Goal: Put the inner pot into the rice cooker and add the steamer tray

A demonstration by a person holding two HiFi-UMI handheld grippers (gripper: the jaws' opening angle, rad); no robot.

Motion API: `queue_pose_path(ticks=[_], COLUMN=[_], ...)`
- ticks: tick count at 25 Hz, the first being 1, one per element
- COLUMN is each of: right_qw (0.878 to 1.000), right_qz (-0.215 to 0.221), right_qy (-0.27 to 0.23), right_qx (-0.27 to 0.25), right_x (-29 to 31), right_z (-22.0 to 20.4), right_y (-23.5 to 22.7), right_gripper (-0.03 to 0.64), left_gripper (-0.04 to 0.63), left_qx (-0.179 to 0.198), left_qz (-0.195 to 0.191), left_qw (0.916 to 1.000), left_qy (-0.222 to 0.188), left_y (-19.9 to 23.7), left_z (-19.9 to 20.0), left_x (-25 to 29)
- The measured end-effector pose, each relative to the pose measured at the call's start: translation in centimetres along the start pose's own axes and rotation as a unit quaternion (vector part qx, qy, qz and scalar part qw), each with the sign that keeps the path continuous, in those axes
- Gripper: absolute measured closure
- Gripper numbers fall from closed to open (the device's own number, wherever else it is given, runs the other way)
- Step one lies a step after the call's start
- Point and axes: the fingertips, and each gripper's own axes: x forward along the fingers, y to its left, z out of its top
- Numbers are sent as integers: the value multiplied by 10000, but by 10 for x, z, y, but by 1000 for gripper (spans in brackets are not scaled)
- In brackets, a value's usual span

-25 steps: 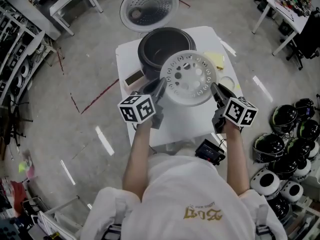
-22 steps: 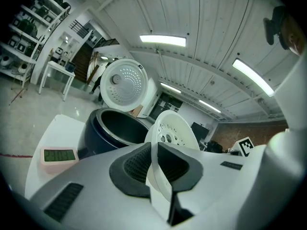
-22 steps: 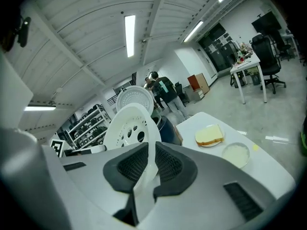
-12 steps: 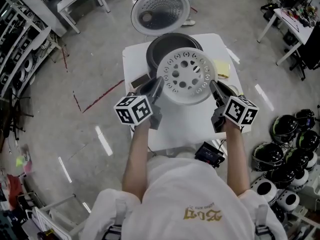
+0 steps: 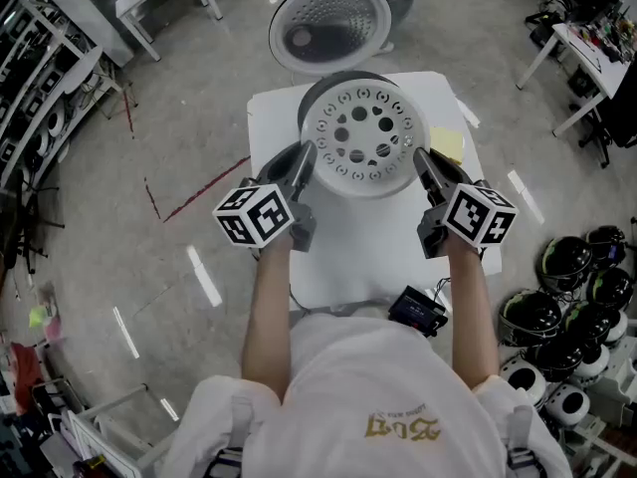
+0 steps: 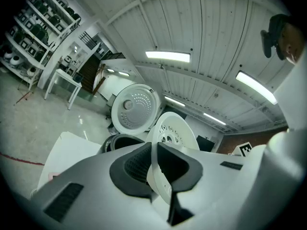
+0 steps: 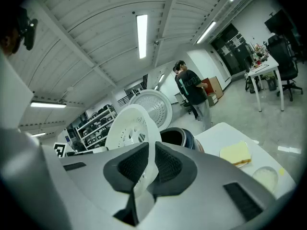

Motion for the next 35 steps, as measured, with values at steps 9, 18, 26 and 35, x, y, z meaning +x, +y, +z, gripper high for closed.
queue_pose_path(ticks=[9,18,26,35], right_qw=[9999,9998,10000,9988], right_qz=[66,108,-14,-99], right_qy=[-87,-144,34,366], right_qx=[-51,-50,57,294], right_x=[11,32,48,68], right_z=[13,36,26,5], right_y=[-3,-5,-25,-47], right_gripper=[563,563,563,562], left_gripper=[540,538,538,538], left_qx=[-101,-237,-442,-570], left_qz=[-43,-101,-41,166], left_qw=[9996,9985,9984,9982], left_qy=[-241,-480,-354,-125], left_y=[4,10,30,52], left_z=[10,35,18,-1], left_x=[12,29,48,61])
